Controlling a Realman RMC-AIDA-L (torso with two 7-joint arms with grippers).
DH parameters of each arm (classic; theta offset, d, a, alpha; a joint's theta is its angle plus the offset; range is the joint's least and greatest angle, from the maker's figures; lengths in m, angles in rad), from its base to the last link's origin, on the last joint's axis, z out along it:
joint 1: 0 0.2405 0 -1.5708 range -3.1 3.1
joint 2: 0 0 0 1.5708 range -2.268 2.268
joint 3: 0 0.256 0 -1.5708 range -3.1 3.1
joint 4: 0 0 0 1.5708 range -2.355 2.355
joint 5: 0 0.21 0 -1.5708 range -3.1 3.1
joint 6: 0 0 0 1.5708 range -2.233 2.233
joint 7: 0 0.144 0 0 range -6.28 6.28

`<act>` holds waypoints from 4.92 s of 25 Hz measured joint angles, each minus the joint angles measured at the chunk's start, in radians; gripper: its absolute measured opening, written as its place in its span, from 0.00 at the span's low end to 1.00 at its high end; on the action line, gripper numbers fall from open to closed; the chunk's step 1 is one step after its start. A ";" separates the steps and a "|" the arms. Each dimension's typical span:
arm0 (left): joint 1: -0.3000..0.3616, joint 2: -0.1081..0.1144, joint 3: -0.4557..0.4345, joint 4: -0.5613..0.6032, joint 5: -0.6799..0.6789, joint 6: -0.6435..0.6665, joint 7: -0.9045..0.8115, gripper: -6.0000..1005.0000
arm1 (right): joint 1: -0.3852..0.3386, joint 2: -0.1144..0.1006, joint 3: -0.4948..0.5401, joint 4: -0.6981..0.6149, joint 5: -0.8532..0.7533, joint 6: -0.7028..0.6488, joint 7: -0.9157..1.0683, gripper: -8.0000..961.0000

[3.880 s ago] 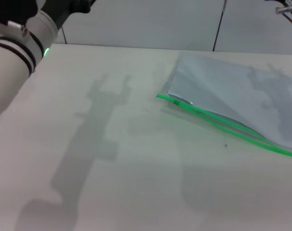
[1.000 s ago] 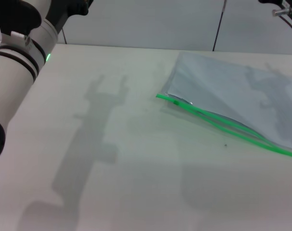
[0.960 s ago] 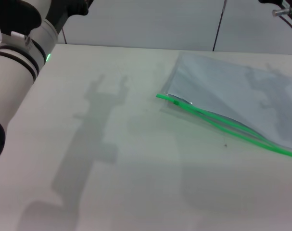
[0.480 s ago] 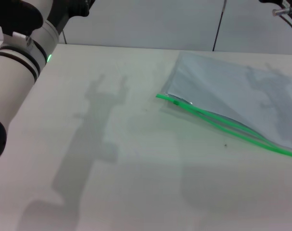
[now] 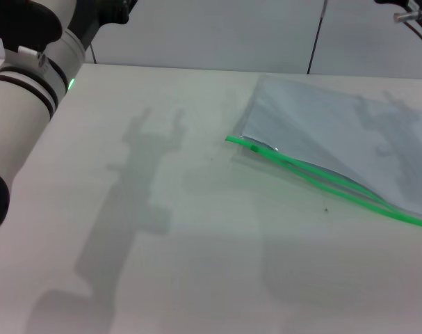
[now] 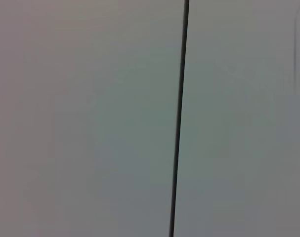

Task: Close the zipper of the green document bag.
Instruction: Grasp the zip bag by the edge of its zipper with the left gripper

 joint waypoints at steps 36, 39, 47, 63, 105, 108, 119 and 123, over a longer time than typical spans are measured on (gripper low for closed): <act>-0.005 -0.002 -0.003 -0.014 0.000 0.000 0.000 0.65 | -0.007 0.001 -0.026 0.027 0.000 -0.093 0.061 0.60; -0.005 -0.002 -0.002 -0.026 -0.003 0.000 -0.001 0.65 | -0.009 0.000 -0.027 0.032 0.000 -0.098 0.066 0.60; 0.004 0.000 -0.011 -0.036 -0.014 0.002 -0.004 0.65 | 0.002 0.000 -0.033 0.042 -0.006 -0.099 0.065 0.60; 0.002 0.005 -0.017 -0.038 -0.043 0.005 -0.006 0.65 | 0.000 0.001 -0.033 0.069 0.001 -0.134 0.072 0.60; -0.205 0.109 -0.034 0.002 -0.027 -0.779 0.076 0.64 | 0.006 -0.002 -0.024 0.078 0.000 -0.134 0.078 0.60; -0.244 0.109 -0.035 0.002 -0.012 -0.861 0.120 0.64 | 0.006 -0.002 -0.024 0.078 0.000 -0.134 0.078 0.60; -0.405 0.045 -0.034 -0.107 0.286 -1.073 0.116 0.64 | 0.014 -0.002 -0.029 0.078 0.000 -0.132 0.078 0.60; -0.441 0.031 -0.031 -0.153 0.319 -1.082 0.117 0.64 | 0.019 -0.002 -0.031 0.078 0.000 -0.131 0.078 0.60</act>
